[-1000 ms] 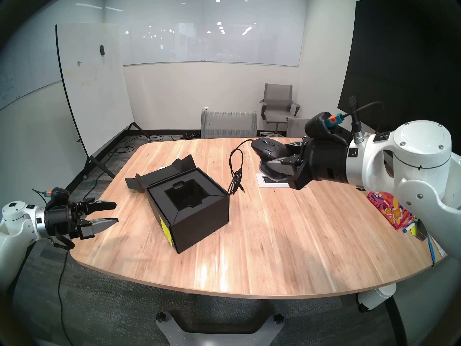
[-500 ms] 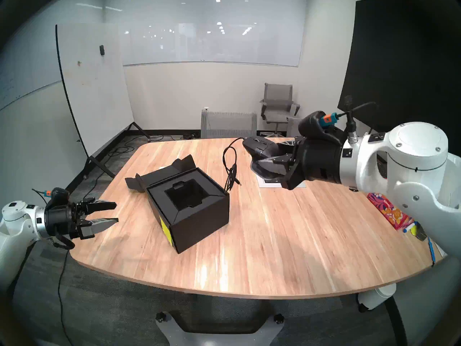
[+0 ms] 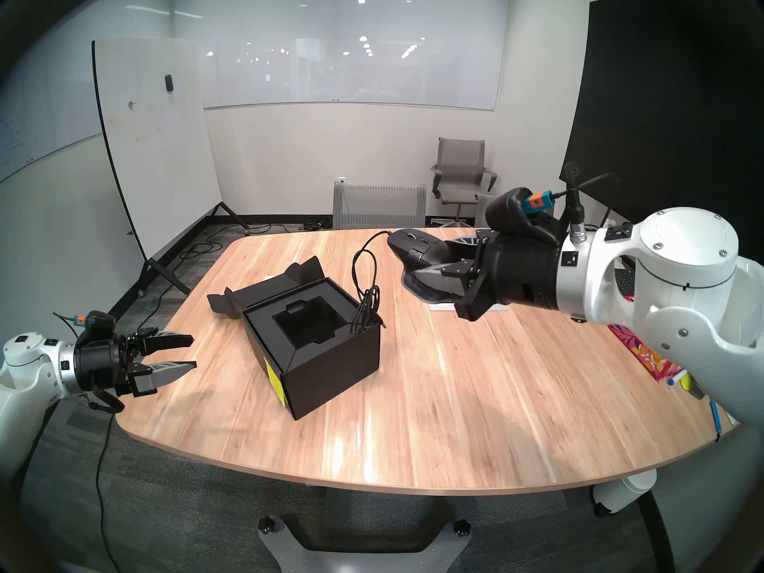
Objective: Open the box and place the mouse inside
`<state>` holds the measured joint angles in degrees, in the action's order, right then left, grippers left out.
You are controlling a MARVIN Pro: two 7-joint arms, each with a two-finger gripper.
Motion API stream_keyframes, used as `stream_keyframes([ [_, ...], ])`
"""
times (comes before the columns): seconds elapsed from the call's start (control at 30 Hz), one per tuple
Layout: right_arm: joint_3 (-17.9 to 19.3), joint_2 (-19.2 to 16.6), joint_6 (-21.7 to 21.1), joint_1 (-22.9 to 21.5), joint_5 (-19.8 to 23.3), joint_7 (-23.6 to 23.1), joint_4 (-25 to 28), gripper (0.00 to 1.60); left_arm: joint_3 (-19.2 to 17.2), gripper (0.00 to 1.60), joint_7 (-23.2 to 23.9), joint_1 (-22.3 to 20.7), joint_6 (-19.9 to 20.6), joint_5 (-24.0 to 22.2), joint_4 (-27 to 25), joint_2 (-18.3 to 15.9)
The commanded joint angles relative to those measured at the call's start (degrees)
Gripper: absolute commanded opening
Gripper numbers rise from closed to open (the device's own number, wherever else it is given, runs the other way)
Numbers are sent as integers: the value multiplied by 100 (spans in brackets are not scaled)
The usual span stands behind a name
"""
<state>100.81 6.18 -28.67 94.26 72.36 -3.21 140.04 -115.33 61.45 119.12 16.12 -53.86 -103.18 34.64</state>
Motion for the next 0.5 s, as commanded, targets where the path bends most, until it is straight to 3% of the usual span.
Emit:
stream_keyframes([
  [0.0,-94,-24,236,-211,-46,-24,-4,0,-30,160,1,-13,-2,-10,-7,-1],
  [0.47,-409,-42,416,-378,-179,-121,-4,0,-5,160,2,-33,-5,-2,2,-3],
])
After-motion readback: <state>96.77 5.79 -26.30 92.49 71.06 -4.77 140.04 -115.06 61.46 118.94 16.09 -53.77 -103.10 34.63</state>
